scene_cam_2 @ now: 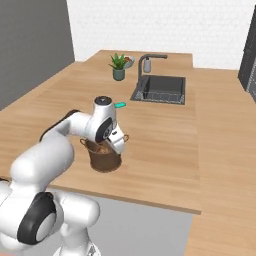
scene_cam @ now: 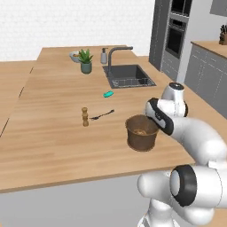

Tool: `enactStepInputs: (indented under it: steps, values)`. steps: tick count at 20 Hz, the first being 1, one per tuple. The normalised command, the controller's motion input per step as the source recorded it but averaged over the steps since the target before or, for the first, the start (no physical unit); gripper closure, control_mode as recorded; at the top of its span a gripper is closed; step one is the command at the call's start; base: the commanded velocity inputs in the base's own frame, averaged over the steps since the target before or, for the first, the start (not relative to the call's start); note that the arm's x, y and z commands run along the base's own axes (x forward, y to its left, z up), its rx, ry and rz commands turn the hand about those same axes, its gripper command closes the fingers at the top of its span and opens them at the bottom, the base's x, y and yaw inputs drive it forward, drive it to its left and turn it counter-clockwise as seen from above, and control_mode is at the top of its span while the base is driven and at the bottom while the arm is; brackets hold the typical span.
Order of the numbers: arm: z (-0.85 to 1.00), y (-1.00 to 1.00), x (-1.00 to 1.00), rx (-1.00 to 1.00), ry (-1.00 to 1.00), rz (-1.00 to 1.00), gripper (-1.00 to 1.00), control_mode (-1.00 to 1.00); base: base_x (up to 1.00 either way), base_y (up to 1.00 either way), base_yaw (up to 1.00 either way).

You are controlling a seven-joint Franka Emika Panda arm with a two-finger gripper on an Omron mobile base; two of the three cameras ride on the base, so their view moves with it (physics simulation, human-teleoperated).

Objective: Open the cabinet, pick up the bread from the cabinet and place it in the basket. Then move the basket to the dining counter.

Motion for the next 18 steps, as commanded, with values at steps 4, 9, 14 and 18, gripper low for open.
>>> enactStepInputs:
  steps: [4, 9, 14, 18]
  values:
    - [1.0, 0.45, -0.84, -0.25, -0.01, 0.2, -1.0, -1.0, 0.0, 0.0, 0.0]
    - [1.0, 0.56, -0.78, -0.33, -0.08, 0.32, -1.0, -1.0, 0.0, 0.0, 0.0]
    - [1.0, 0.55, -0.84, -0.31, -0.07, 0.39, -1.0, -1.0, 0.0, 0.0, 0.0]
    - [0.62, 0.58, -0.82, -0.19, -0.08, 0.4, -1.0, -1.0, 0.0, 0.0, 0.0]
